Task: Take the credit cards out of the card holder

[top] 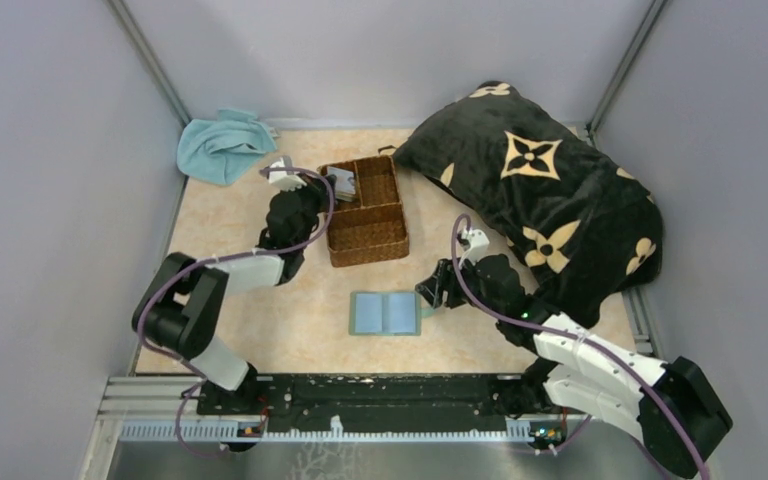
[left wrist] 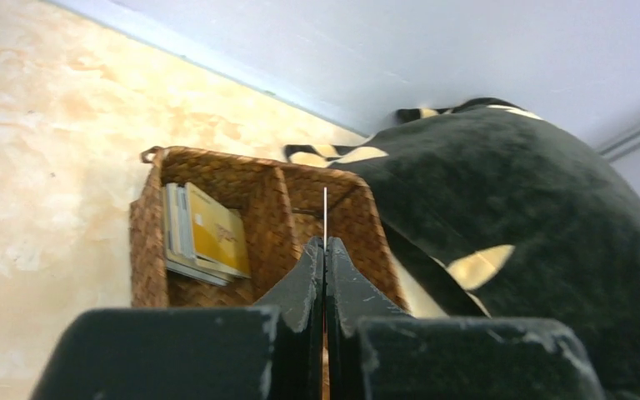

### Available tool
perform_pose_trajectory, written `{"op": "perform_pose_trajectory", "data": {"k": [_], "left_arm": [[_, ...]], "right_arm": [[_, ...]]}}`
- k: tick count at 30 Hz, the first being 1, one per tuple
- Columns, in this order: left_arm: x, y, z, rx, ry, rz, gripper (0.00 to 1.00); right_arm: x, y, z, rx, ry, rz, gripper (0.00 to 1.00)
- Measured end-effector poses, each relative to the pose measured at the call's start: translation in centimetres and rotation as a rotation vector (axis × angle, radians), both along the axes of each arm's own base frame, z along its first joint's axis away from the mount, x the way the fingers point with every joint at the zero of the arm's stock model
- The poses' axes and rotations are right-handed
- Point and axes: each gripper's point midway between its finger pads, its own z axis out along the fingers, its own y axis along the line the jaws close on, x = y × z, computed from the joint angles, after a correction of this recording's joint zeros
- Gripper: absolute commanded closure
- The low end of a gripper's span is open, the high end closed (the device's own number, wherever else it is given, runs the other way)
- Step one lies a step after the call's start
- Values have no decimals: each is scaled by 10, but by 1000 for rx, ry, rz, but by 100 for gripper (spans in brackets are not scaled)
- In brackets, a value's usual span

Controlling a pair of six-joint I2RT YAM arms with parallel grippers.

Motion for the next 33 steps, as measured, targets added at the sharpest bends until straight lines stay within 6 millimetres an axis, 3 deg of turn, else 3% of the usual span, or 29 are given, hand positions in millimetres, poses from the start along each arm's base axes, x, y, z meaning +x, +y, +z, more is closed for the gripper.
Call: {"op": "perform_pose_trajectory", "data": {"k": [9, 23, 24, 29, 33], "left_arm": [[40, 12, -47, 0, 61, 62, 100], [77, 2, -69, 42, 61, 88, 96], [80, 2, -70, 45, 63, 92, 94], [88, 2, -75, 55, 64, 108, 64], [90, 8, -77, 61, 65, 130, 54]], "right_arm": [[5, 0, -6, -20, -3, 0, 43], [11, -3, -21, -51, 23, -3, 43], [12, -3, -21, -52, 25, -3, 43], [14, -3, -22, -46, 26, -1, 43], [14, -1, -25, -45, 35, 10, 44]]}}
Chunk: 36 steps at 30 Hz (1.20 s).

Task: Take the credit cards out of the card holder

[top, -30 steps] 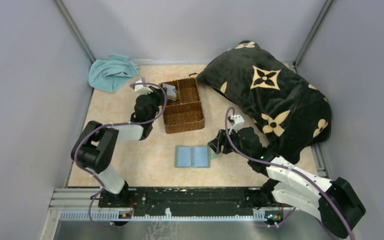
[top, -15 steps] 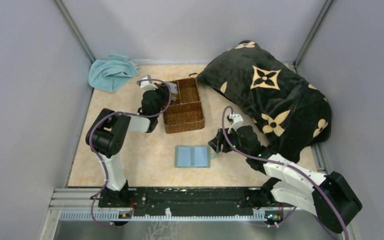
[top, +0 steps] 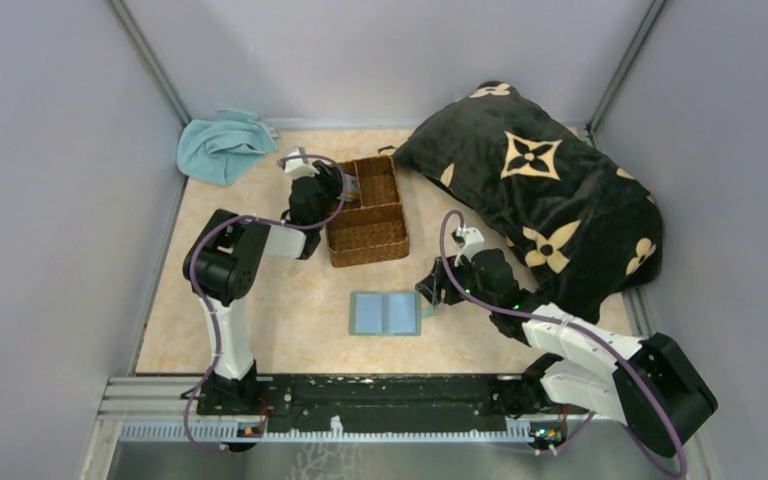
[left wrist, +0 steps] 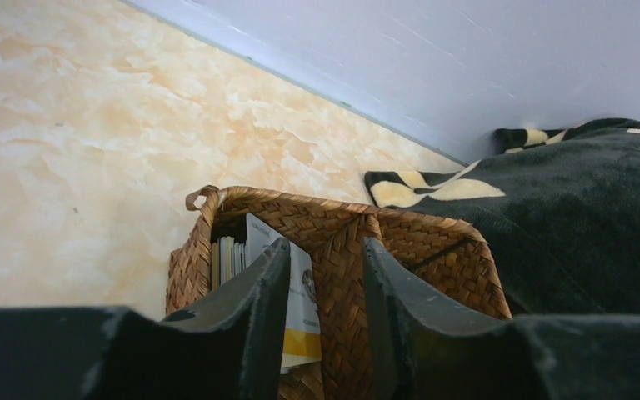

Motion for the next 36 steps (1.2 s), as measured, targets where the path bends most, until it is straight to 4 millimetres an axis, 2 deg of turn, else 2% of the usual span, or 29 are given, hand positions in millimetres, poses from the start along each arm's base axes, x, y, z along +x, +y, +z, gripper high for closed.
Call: {"op": "perform_pose_trajectory", "data": {"k": [4, 9, 12, 15, 16, 17, 19, 21, 22, 24, 25, 27, 28, 29, 30, 31, 32, 33, 34, 35, 36], "left_arm": [[0, 6, 1, 2, -8, 18, 52], [-22, 26, 4, 36, -4, 57, 47], [-37, 34, 22, 47, -28, 65, 36], [-60, 39, 53, 41, -64, 44, 32], [-68, 39, 65, 35, -82, 26, 32], [-77, 37, 76, 30, -101, 1, 34], [-99, 32, 91, 23, -121, -43, 38], [-130, 17, 95, 21, -124, -107, 47], [-143, 8, 92, 24, -116, -143, 53], [-172, -16, 80, 43, -74, -226, 82], [-184, -26, 72, 58, -47, -267, 91], [-207, -41, 56, 86, 5, -331, 96], [-215, -45, 49, 100, 26, -351, 93], [-223, -46, 42, 109, 45, -365, 87], [-230, -46, 35, 119, 63, -377, 74], [-237, -45, 28, 128, 78, -390, 61], [-245, -43, 20, 136, 92, -403, 48], [-252, -41, 14, 140, 103, -418, 36], [-258, -39, 8, 142, 113, -431, 30], [-263, -37, 5, 142, 120, -441, 29], [-267, -36, 2, 139, 127, -452, 28]], "right_arm": [[-1, 1, 0, 4, 5, 9, 44], [-3, 3, 5, 24, 1, 17, 44], [-4, 5, 10, 44, -4, 23, 44], [-4, 8, 13, 60, -6, 32, 46], [-5, 8, 14, 65, -5, 36, 49], [-5, 9, 15, 69, -4, 40, 57], [-6, 10, 15, 73, -4, 50, 75], [-6, 12, 15, 79, -3, 56, 100], [-6, 13, 15, 79, -5, 57, 100], [-7, 15, 16, 79, -8, 64, 100], [-8, 16, 15, 76, -8, 68, 100], [-10, 18, 11, 65, -1, 81, 100], [-12, 19, 9, 60, 4, 88, 96], [-13, 22, 8, 56, 7, 96, 80], [-15, 23, 7, 54, 9, 103, 64], [-17, 24, 7, 50, 10, 110, 55], [-19, 26, 6, 47, 12, 115, 53], [-19, 26, 5, 44, 11, 115, 61], [-20, 26, 5, 42, 13, 112, 77], [-20, 26, 4, 39, 13, 109, 85], [-19, 26, 4, 36, 15, 104, 87]]}}
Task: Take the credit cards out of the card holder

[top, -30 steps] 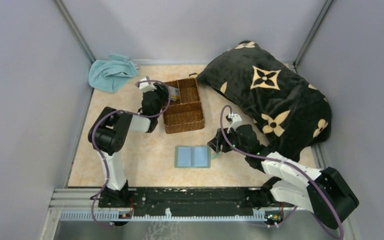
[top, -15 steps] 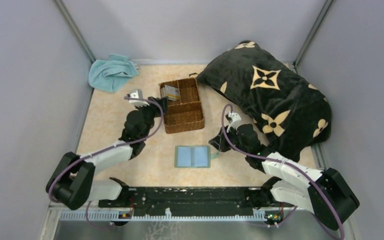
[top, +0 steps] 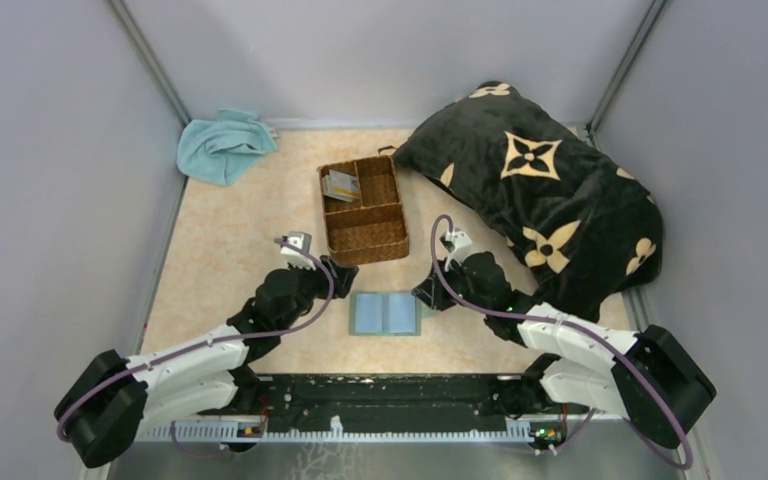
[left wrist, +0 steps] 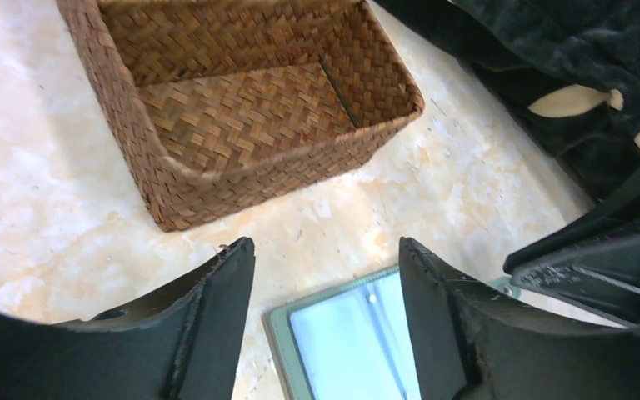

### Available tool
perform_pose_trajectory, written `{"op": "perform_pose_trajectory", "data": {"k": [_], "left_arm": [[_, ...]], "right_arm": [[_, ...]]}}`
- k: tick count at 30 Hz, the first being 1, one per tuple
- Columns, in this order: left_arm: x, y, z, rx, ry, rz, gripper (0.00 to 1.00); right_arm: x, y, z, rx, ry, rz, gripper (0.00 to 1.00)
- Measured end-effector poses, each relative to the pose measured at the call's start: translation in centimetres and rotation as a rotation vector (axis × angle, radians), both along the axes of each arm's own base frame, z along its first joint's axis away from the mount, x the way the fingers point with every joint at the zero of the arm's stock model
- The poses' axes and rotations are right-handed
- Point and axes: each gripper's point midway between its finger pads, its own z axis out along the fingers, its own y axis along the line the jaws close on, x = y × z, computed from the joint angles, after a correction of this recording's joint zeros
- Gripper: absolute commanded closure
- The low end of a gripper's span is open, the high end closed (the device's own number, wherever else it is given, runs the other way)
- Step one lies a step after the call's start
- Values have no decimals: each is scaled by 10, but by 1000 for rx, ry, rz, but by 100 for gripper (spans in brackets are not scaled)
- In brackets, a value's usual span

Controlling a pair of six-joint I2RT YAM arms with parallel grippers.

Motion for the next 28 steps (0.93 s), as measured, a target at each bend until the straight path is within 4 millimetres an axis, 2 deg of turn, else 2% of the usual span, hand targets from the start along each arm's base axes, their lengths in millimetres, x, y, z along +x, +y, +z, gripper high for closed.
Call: {"op": "perform_pose_trajectory", "data": {"k": [1, 3, 5, 7, 9, 14, 23, 28], "left_arm": [[-4, 0, -2, -4, 9, -13, 28], [-10, 0, -4, -16, 23, -30, 25], [-16, 1, -11, -32, 49, -33, 14], [-22, 6, -21, -50, 84, -24, 2], [-28, 10, -29, -67, 105, -18, 0], [-34, 17, -26, -106, 101, -3, 0], [-38, 26, -17, -133, 93, 25, 0], [-38, 33, -16, -142, 87, 55, 0]], "right_arm": [[0, 0, -1, -4, 2, -5, 86], [-2, 1, -5, -19, 8, -10, 72], [-6, 3, -10, -35, 17, -7, 58], [-11, 5, -12, -42, 21, -2, 49], [-14, 5, -15, -44, 21, -6, 42], [-19, -9, -26, -61, 24, -42, 36], [-27, -30, -36, -66, -1, -86, 36], [-27, -35, -43, -97, 10, -100, 35]]}}
